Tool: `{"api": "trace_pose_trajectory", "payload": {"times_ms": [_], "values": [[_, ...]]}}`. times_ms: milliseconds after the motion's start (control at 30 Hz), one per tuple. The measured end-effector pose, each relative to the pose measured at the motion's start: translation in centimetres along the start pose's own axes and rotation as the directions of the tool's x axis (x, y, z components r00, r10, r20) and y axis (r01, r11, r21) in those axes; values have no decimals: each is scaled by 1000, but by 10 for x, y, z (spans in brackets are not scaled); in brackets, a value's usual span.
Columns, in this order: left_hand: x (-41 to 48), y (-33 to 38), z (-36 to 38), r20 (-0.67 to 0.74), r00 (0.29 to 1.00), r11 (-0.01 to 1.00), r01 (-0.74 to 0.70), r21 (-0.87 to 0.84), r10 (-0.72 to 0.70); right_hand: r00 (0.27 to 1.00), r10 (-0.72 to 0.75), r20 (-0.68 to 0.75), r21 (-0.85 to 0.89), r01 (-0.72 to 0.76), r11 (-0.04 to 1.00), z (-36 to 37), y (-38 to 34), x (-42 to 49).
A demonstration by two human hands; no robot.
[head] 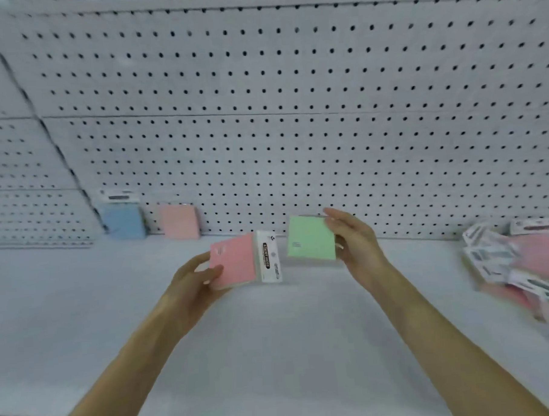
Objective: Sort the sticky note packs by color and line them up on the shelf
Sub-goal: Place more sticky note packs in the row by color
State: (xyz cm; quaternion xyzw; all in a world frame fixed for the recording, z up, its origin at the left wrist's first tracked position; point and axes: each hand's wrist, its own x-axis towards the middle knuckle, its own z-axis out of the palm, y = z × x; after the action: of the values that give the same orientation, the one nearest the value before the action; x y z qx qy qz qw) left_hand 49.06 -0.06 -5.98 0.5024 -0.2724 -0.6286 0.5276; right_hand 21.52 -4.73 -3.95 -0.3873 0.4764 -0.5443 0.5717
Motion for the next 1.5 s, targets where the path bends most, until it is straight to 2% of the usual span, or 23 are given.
{"api": "trace_pose_trajectory", "payload": {"times_ms": [133, 233, 333, 500, 767, 967, 1133, 1333, 1500], "values": [[0, 13, -66, -89, 986, 987, -130, 95, 139, 1000, -4, 8, 4, 4, 1000, 81, 41, 12], [4, 18, -101, -125, 967, 965, -198, 169, 221, 997, -83, 7, -45, 83, 996, 120, 60, 19], [16, 23, -121, -110, 953, 932, -246, 266, 283, 979, -199, 45, -111, 203, 973, 144, 71, 26], [40, 31, -128, -27, 937, 866, -310, 393, 348, 974, -215, 74, -129, 223, 966, 152, 80, 38], [67, 32, -126, -24, 921, 844, -346, 410, 389, 968, -250, -19, -144, 245, 959, 153, 66, 62], [71, 34, -128, -24, 923, 866, -351, 355, 384, 913, -404, -48, -351, 364, 863, 160, 70, 80], [78, 30, -130, -23, 910, 843, -374, 388, 414, 902, -428, -56, -526, 337, 781, 158, 88, 86], [83, 27, -132, -70, 898, 828, -368, 422, 435, 910, -373, -179, -564, 215, 797, 158, 102, 88], [85, 27, -132, -84, 894, 836, -373, 403, 439, 913, -376, -158, -622, 204, 756, 157, 103, 93]]}}
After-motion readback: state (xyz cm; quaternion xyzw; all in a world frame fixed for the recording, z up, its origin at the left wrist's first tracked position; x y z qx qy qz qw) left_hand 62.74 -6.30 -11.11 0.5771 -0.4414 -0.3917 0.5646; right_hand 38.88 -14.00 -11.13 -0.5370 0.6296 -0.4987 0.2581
